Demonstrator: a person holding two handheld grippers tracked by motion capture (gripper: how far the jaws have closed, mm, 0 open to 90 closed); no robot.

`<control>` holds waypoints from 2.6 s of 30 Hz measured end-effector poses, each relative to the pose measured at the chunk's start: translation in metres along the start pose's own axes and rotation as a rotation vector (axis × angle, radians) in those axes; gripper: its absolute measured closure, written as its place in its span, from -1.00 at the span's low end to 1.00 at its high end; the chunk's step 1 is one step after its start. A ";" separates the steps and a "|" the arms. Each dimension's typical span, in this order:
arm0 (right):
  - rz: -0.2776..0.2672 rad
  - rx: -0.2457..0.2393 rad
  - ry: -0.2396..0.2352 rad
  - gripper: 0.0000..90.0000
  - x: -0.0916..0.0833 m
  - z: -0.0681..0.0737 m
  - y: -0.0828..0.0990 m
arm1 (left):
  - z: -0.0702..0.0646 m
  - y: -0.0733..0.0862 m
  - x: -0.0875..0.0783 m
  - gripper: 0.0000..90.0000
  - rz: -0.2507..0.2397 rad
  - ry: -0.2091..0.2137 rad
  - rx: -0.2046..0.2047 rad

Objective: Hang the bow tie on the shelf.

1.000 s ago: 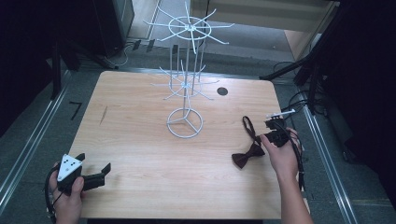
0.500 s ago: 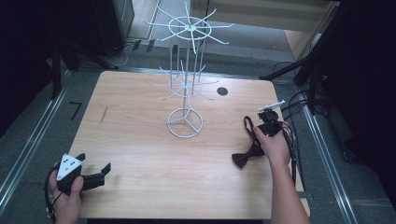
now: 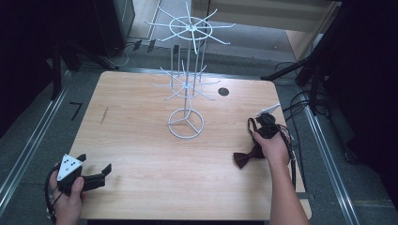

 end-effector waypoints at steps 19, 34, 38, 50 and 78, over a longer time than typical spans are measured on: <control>-0.285 0.010 0.010 1.00 -0.017 0.000 0.018 | 0.000 0.000 0.000 -1.00 0.001 0.002 -0.001; -0.647 -0.070 0.001 1.00 -0.067 0.040 0.015 | 0.000 0.000 0.000 -1.00 0.000 0.002 0.000; -0.692 -0.085 -0.027 1.00 -0.073 0.050 0.015 | 0.000 0.000 0.000 -1.00 0.001 0.001 0.002; -0.762 -0.142 -0.062 1.00 -0.085 0.075 0.017 | 0.000 0.000 0.000 -1.00 0.002 0.000 0.002; -0.858 -0.252 -0.165 1.00 -0.122 0.112 0.037 | -0.001 0.000 0.001 -1.00 0.005 -0.001 0.003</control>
Point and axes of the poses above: each handheld gripper's, and its own axes: x roughly forward along the jaws, y roughly out of its underside, z roughly to its left, the point moved 2 cm from there along x, roughly forward along the jaws, and after that the axes turned 8 degrees about -x, right-handed, at the moved point
